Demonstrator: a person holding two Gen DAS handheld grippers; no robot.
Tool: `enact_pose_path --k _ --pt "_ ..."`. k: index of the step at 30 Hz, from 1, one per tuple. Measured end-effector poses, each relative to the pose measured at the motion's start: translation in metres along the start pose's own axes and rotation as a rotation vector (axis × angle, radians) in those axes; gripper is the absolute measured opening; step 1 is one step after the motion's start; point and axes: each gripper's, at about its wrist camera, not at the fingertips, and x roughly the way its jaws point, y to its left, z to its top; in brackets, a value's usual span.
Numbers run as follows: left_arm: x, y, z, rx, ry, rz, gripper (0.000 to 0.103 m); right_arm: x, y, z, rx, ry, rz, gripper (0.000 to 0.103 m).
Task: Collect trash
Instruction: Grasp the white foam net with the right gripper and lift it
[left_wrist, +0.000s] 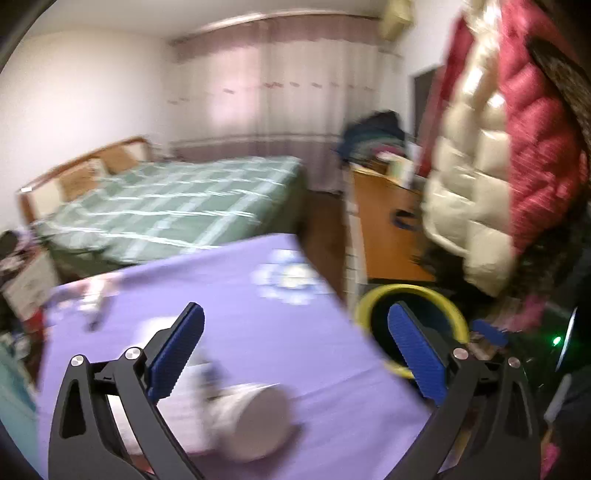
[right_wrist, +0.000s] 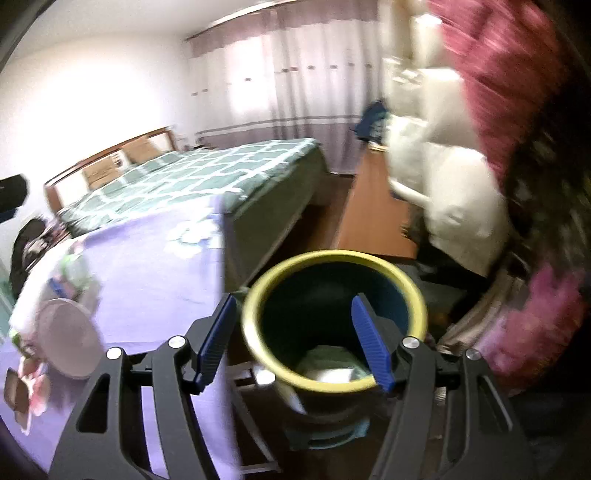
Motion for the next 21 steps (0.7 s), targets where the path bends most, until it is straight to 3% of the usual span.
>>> enact_pose_path --k 6,10,14,19,21 --pt "-0.050 0.112 -0.031 -0.151 -0.023 0.242 0.098 0.000 0.093 0.009 -0.112 0.000 0.180 0.062" --pt "-0.076 0.171 -0.058 -0.221 -0.032 0.349 0.098 -0.003 0.153 0.011 -0.158 0.009 0.321 0.062" --pt "-0.088 0.201 -0.079 -0.259 -0.023 0.364 0.098 -0.009 0.208 0.008 -0.223 0.011 0.380 0.062" --pt "-0.094 0.212 -0.091 -0.269 -0.026 0.364 0.098 -0.004 0.253 0.006 -0.261 0.040 0.401 0.062" --pt "-0.095 0.216 -0.094 -0.273 -0.027 0.353 0.098 0.000 0.265 0.003 -0.270 0.054 0.385 0.068"
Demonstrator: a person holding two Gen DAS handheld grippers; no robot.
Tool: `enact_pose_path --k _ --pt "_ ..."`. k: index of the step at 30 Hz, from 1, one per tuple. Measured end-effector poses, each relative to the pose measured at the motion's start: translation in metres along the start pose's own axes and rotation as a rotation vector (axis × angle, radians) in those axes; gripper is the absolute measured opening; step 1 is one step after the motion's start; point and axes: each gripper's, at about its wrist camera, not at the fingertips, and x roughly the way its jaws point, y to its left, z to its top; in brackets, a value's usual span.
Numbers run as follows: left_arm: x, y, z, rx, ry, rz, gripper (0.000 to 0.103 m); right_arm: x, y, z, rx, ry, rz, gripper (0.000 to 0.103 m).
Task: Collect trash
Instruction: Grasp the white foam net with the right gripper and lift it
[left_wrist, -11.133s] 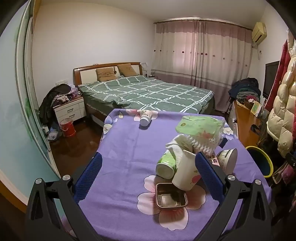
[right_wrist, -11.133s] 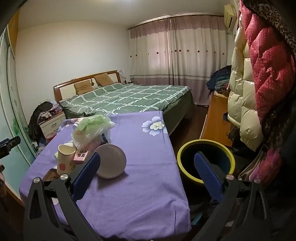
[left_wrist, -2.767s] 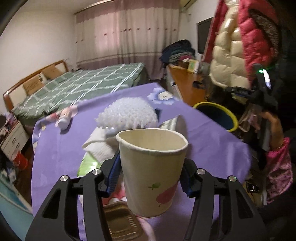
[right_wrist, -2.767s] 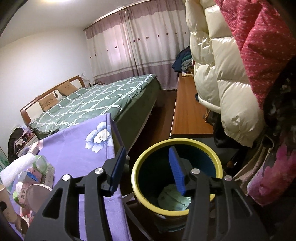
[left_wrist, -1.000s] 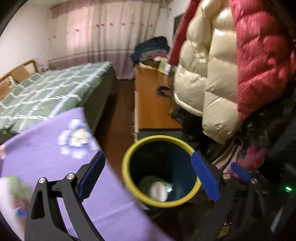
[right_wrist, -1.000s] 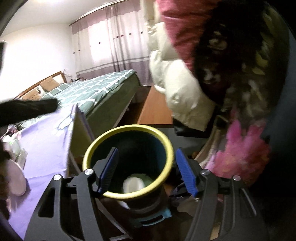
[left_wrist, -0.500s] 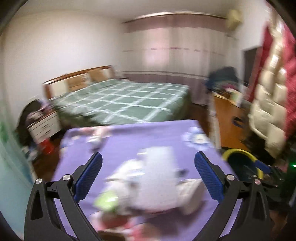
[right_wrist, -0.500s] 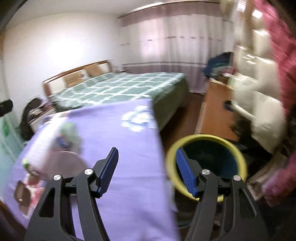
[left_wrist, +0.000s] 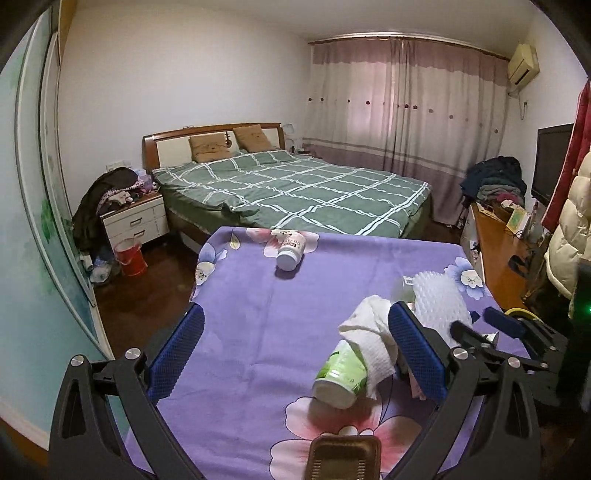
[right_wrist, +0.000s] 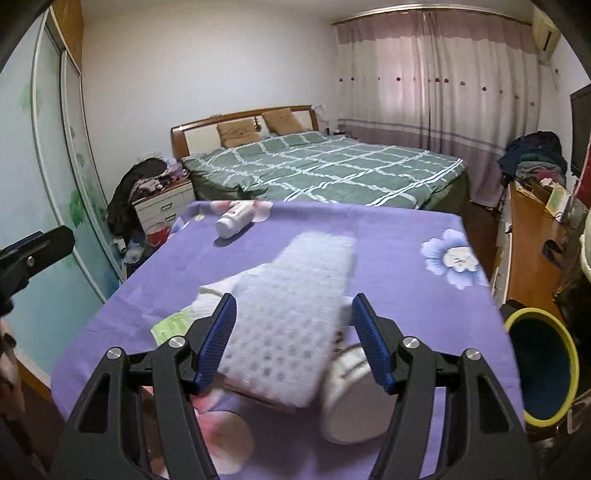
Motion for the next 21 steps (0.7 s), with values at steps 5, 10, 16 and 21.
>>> enact_pose_path --k 5,10,16,21 --pt "0.005 0.008 -0.006 -0.016 0.010 -0.013 0.098 0.016 0.012 -0.011 -0.025 0.047 -0.035 0.072" --pt "0.010 0.010 -0.010 -0.027 0.015 -0.023 0.098 0.023 0.012 -0.018 -0.033 0.070 -0.050 0.055" --pt "0.011 0.009 -0.012 -0.027 0.015 -0.018 0.098 0.009 0.006 -0.015 -0.026 0.025 -0.034 0.016" --pt "0.009 0.009 -0.012 -0.024 0.015 -0.021 0.098 -0.009 -0.006 -0.007 0.000 -0.018 0.016 0.012"
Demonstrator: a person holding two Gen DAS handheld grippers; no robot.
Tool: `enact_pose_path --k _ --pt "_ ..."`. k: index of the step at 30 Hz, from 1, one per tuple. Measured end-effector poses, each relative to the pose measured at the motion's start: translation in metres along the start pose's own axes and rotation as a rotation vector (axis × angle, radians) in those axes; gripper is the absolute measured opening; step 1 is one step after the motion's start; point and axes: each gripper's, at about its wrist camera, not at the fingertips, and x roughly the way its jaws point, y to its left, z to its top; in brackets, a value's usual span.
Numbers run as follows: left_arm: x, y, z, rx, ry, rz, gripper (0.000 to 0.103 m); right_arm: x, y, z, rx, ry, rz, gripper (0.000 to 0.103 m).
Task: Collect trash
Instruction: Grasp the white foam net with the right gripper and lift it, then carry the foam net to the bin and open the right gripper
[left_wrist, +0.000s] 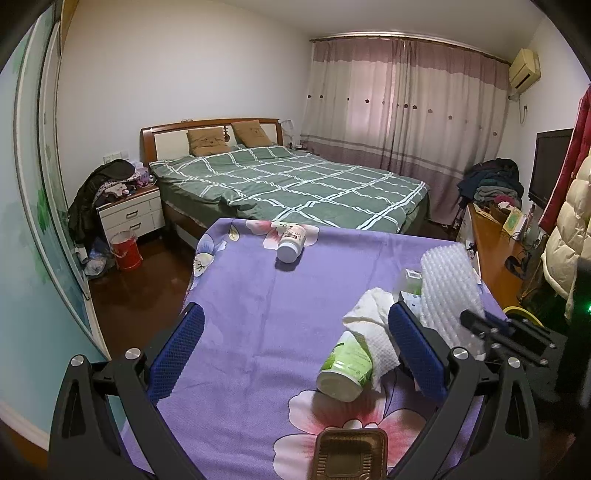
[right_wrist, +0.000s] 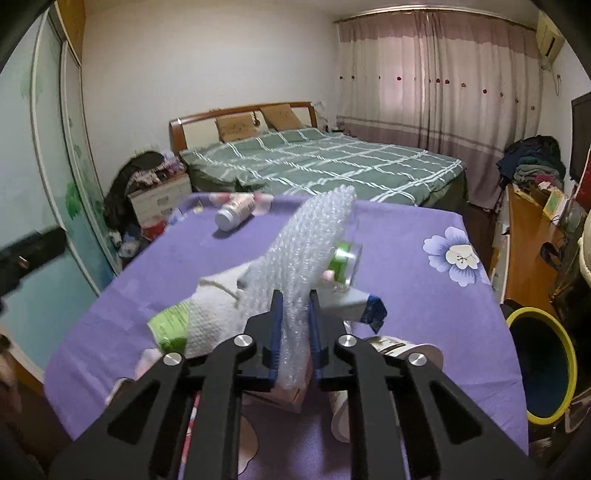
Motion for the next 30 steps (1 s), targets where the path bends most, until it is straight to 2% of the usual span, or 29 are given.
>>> enact_pose_path --k 8,13,17,23,26,30 --pt "-0.002 -0.007 0.000 0.020 0.000 -0.015 0.098 -0.031 -0.019 0.013 0.042 -0.069 0.010 0.012" --pt "-0.001 -0.014 0.000 0.033 0.007 -0.023 0.098 -0.044 -0.044 0.019 0.079 -0.102 -0.047 0.012" --pt "0.001 -0.022 0.000 0.047 0.014 -0.032 0.098 -0.051 -0.075 0.020 0.126 -0.118 -0.117 0.012" --pt "0.006 -0.038 -0.002 0.072 0.025 -0.046 0.098 -0.052 -0.144 0.009 0.216 -0.105 -0.284 0.012" --pt "0.009 -0.046 -0.003 0.082 0.034 -0.054 0.098 -0.048 -0.190 -0.001 0.271 -0.073 -0.385 0.012" --pt "0.014 -0.058 -0.005 0.100 0.043 -0.068 0.098 -0.040 -0.235 -0.017 0.320 -0.028 -0.476 0.012"
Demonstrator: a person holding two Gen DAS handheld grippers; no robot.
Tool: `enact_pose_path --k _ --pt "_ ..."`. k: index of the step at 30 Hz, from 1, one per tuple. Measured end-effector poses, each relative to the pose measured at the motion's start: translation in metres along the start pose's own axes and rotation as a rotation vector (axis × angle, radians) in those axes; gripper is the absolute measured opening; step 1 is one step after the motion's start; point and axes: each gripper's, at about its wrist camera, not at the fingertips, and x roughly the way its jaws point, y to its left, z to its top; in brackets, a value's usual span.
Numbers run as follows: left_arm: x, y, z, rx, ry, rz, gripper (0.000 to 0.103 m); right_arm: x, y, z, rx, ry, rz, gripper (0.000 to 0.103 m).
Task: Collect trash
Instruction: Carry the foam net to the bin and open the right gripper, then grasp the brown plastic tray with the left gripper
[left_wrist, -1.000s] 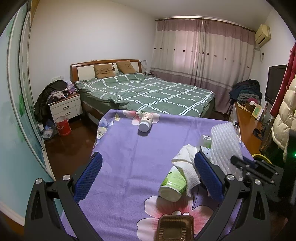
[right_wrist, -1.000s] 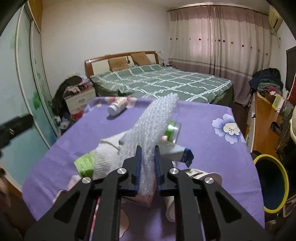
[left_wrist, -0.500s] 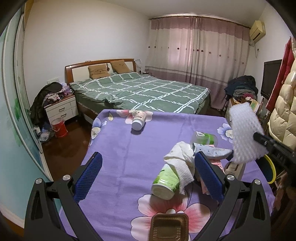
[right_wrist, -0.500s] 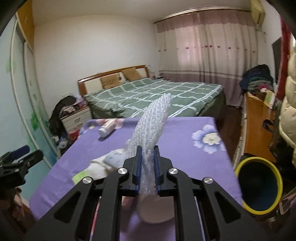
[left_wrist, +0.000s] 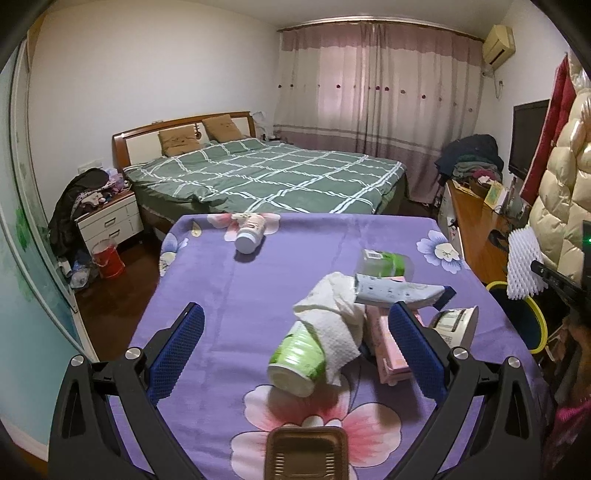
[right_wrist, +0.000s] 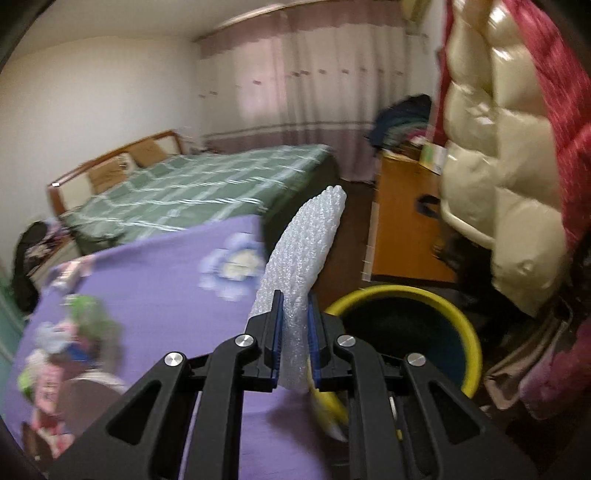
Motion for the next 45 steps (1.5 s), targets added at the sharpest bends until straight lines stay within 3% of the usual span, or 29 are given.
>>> enact_pose_path --k 9,11,12,13,15,28,45 --pt "0.005 -0.023 0.002 0.039 0.013 -0.018 0.098 0.050 -0.060 -0.013 0.070 0.084 -0.108 0.014" --pt "0.006 -0.027 0.002 0.046 0.017 -0.021 0.098 0.056 -0.063 -0.013 0.076 0.090 -0.121 0.017" --pt "0.007 -0.029 0.001 0.050 0.018 -0.024 0.098 0.057 -0.065 -0.013 0.082 0.088 -0.128 0.025" --pt "0.007 -0.031 0.001 0.054 0.019 -0.026 0.098 0.058 -0.066 -0.014 0.087 0.084 -0.136 0.036" --pt "0.007 -0.033 0.001 0.060 0.021 -0.029 0.098 0.056 -0.066 -0.014 0.092 0.078 -0.143 0.043" --pt "0.006 -0.028 -0.008 0.060 0.041 -0.028 0.098 0.028 -0.056 -0.015 0.085 0.043 -0.116 0.052" --pt "0.033 -0.002 -0.091 0.062 0.273 0.035 0.098 0.003 -0.028 -0.025 0.056 0.025 -0.026 0.058"
